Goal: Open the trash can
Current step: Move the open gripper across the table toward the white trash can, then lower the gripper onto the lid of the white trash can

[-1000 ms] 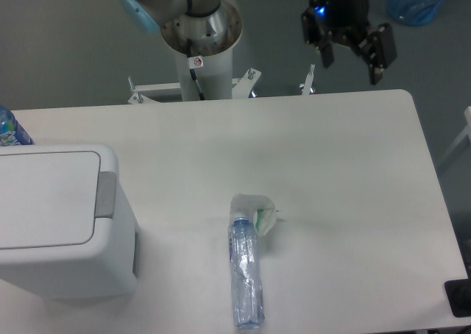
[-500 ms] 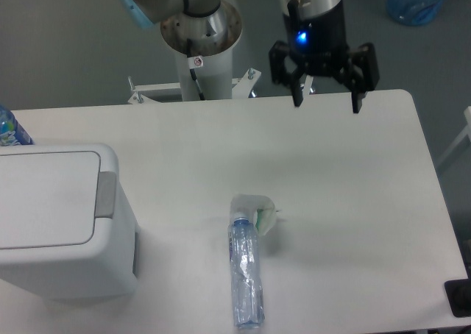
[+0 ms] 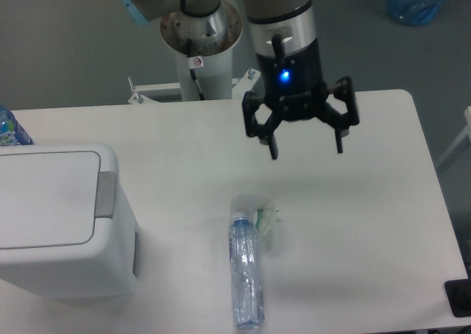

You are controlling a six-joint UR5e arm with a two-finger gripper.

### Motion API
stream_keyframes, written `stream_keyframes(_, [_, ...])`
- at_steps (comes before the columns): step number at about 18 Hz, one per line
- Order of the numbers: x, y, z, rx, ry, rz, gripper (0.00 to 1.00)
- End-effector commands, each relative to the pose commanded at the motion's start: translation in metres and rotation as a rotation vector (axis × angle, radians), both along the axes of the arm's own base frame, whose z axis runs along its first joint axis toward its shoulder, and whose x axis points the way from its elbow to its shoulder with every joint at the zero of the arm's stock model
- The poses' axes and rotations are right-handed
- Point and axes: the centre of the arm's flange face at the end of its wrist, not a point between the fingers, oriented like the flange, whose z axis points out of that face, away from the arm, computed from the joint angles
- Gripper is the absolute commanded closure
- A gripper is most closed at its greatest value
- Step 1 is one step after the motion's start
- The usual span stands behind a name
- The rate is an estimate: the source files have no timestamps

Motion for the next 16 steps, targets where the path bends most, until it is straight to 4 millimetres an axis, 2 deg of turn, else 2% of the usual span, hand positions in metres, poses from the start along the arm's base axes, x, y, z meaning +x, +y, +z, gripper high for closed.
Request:
stream_keyframes(5, [0.016,0.015,0.0,0.065,-0.034,0.083,0.0])
stream_keyframes(11, [0.056,0.051,-0.011,0.145,-0.104,0.108,0.0])
stream_keyframes(16, [0.079,0.063,-0.017,0.169,-0.162,0.114,0.0])
